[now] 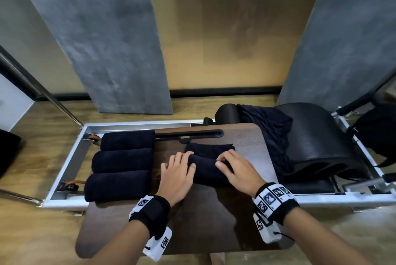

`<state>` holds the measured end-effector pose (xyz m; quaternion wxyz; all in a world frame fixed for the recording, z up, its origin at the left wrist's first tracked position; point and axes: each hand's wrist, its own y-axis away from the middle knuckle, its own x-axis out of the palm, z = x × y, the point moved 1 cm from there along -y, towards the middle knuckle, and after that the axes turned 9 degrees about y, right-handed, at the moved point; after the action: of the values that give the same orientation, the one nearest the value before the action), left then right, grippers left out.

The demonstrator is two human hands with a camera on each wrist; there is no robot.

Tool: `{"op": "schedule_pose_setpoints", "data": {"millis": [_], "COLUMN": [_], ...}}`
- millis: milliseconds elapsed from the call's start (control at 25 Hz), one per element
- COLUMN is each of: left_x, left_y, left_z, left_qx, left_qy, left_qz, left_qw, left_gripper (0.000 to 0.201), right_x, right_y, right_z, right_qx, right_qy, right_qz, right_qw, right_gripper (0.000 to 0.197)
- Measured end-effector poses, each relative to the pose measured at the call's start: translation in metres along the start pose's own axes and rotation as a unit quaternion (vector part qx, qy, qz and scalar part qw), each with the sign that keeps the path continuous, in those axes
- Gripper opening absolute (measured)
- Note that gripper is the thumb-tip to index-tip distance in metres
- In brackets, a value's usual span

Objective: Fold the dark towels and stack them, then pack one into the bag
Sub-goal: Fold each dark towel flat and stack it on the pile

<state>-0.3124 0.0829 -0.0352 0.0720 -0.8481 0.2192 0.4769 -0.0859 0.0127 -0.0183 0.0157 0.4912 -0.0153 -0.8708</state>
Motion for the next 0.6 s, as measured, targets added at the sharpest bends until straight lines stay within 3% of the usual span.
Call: {"op": "schedule_pose_setpoints", "data": {"millis": [120,240,360,480,600], "left_x": [0.003,0.004,0.002,0.002,0.003], "left_y": [-0.017,-0.033,-0.044,-0.053,-0.061], "left_z": [-0.002,-0.008,-0.012,-0.015,-0.018], "left_qx": [-0.051,-0.102,-0.155,-0.210,-0.233], "left_qy": [0.020,0.056,0.126,0.146,0.164], "left_qz": [0.000,0.008,-0.023,-0.011,-0.016], "left_qw": [0.998,0.993,0.980,0.967,0.958], "left_gripper": [0.042,0.041,0.047,0.063,0.069], "right_x": [-0.005,-0.006,-0.002,0.003,0.007], "right_y": [-0.002,-0.011,-0.023,-0.033,-0.042], "right_z": [-0.015,-0.026,-0.030,-0.034,-0.037], "right_qx": [0.042,0.102,0.174,0.243,0.258], "right_qy": [-0.128,-0.216,-0.212,-0.209,-0.198], "right_qz": [0.005,-0.032,-0.093,-0.085,-0.069], "right_qw": [0.991,0.971,0.957,0.943,0.943], "right_gripper": [0.047,0.043,0.047,0.066,0.061]}}
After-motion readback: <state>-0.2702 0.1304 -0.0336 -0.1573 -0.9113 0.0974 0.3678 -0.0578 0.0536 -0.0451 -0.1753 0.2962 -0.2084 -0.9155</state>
